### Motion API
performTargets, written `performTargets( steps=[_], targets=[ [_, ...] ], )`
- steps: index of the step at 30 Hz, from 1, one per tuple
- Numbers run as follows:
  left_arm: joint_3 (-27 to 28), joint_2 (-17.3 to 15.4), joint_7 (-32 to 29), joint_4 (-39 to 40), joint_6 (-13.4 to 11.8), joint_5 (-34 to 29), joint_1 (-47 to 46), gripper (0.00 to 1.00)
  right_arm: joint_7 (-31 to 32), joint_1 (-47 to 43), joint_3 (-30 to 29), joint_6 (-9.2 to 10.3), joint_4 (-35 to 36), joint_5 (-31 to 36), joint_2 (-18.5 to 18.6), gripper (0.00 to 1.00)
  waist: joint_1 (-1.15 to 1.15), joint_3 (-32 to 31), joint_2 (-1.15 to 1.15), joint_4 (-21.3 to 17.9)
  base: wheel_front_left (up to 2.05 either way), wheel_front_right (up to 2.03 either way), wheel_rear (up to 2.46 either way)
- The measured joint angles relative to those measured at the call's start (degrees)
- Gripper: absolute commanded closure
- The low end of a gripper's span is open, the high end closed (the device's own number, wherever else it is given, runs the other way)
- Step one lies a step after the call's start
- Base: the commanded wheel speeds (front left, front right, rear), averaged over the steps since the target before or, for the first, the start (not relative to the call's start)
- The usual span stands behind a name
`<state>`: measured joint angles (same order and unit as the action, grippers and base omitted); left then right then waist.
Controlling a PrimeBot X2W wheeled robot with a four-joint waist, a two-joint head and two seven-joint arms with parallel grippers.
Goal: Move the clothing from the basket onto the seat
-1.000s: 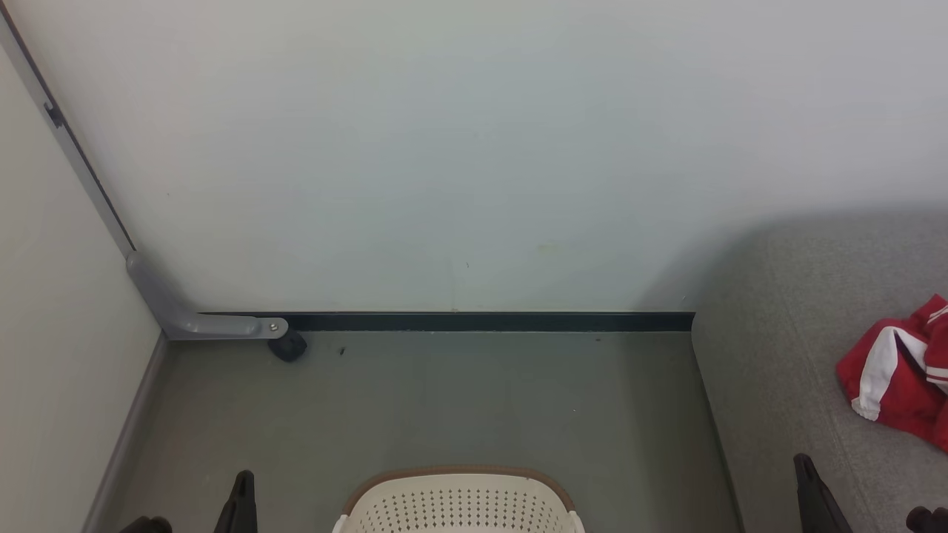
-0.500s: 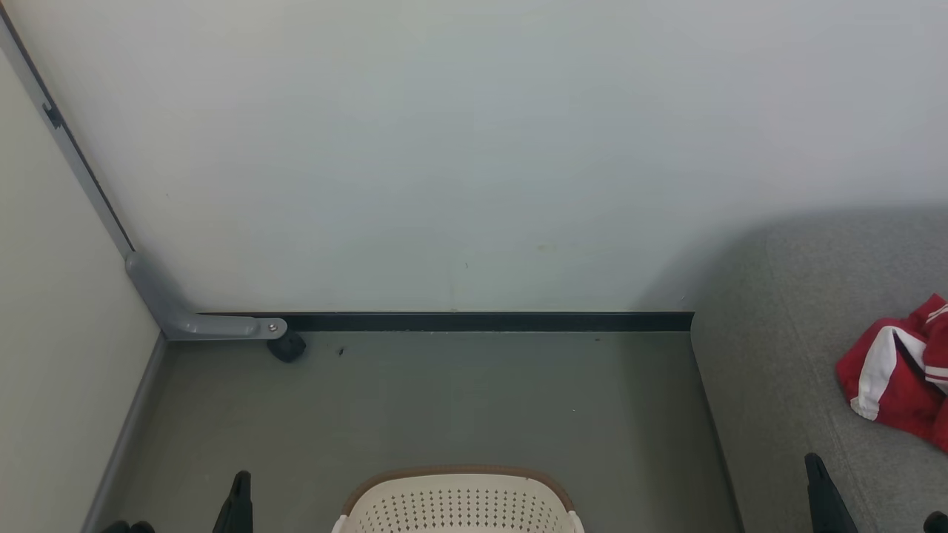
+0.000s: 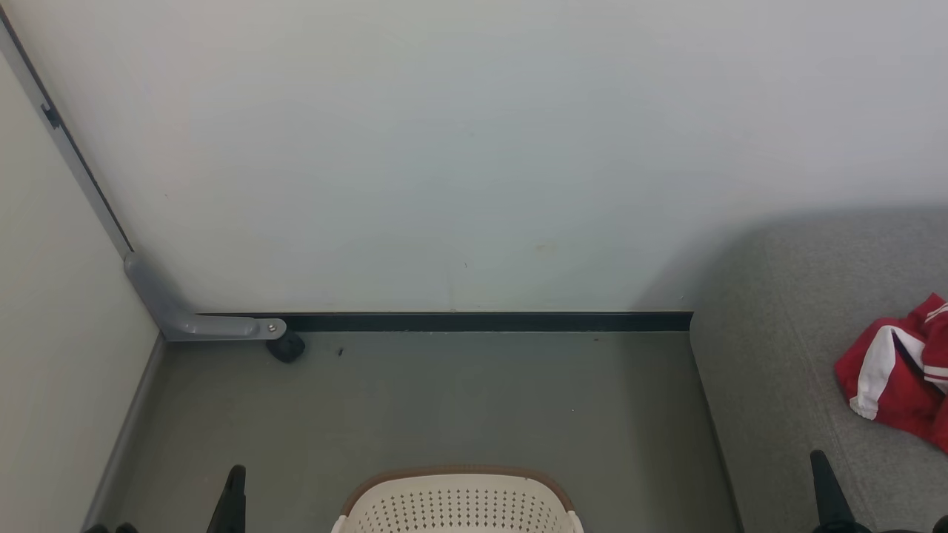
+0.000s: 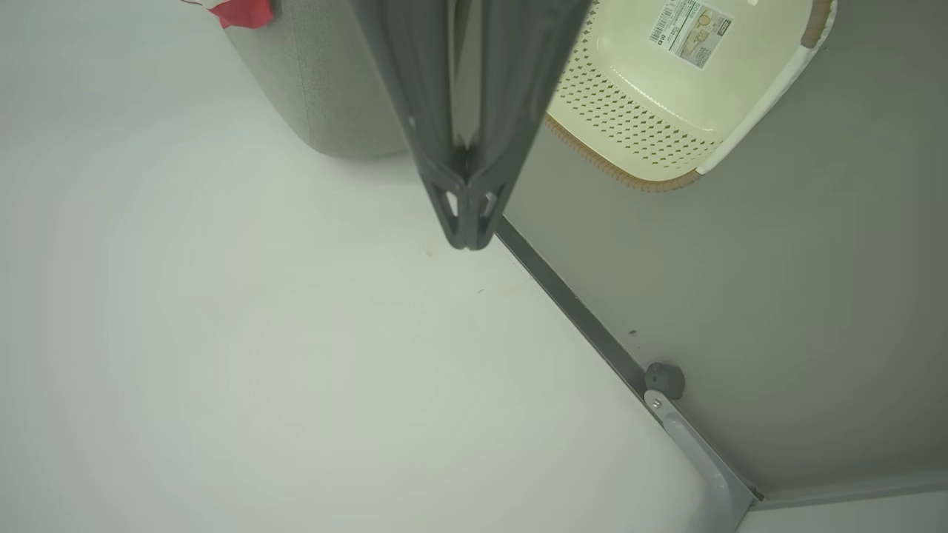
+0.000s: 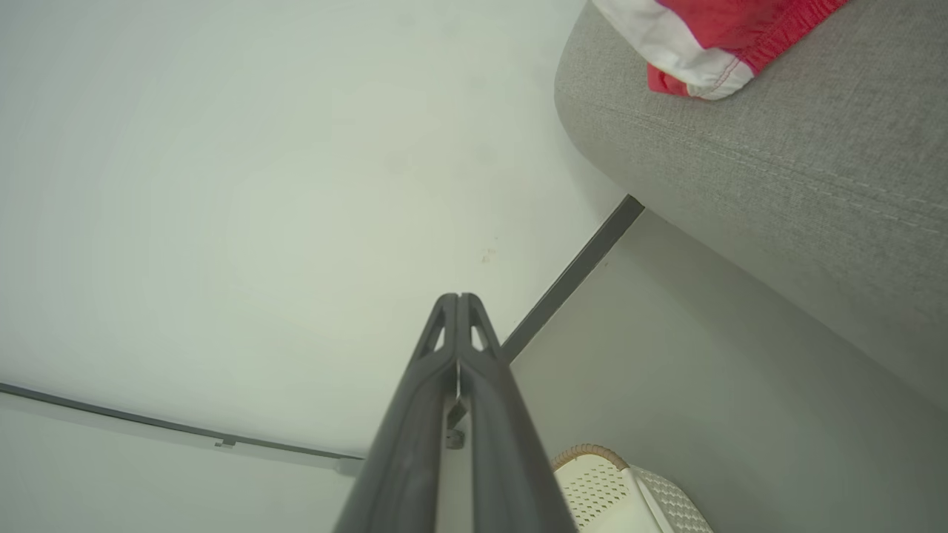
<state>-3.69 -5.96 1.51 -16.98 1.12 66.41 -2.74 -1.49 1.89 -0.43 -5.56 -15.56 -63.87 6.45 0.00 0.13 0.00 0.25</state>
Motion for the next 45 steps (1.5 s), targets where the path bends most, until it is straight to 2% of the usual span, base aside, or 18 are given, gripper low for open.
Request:
performTargets(
  steps=[38, 45],
  targets=[
    [8.37, 3.37, -7.65, -0.16, 5.53, 23.75, -1.47, 1.0, 7.56, 2.35, -7.05, -1.01, -1.57, -26.68, -3.83, 1.0, 0.0, -0.03, 0.0, -0.25, 0.0, 0.0, 0.0],
    [8.64, 3.53, -7.99, -0.18, 5.95, 25.21, -1.57, 1.0, 7.99, 2.44, -7.37, -1.07, -1.62, -27.46, -3.97, 1.0, 0.0, -0.03, 0.0, -0.25, 0.0, 0.0, 0.0]
  ],
)
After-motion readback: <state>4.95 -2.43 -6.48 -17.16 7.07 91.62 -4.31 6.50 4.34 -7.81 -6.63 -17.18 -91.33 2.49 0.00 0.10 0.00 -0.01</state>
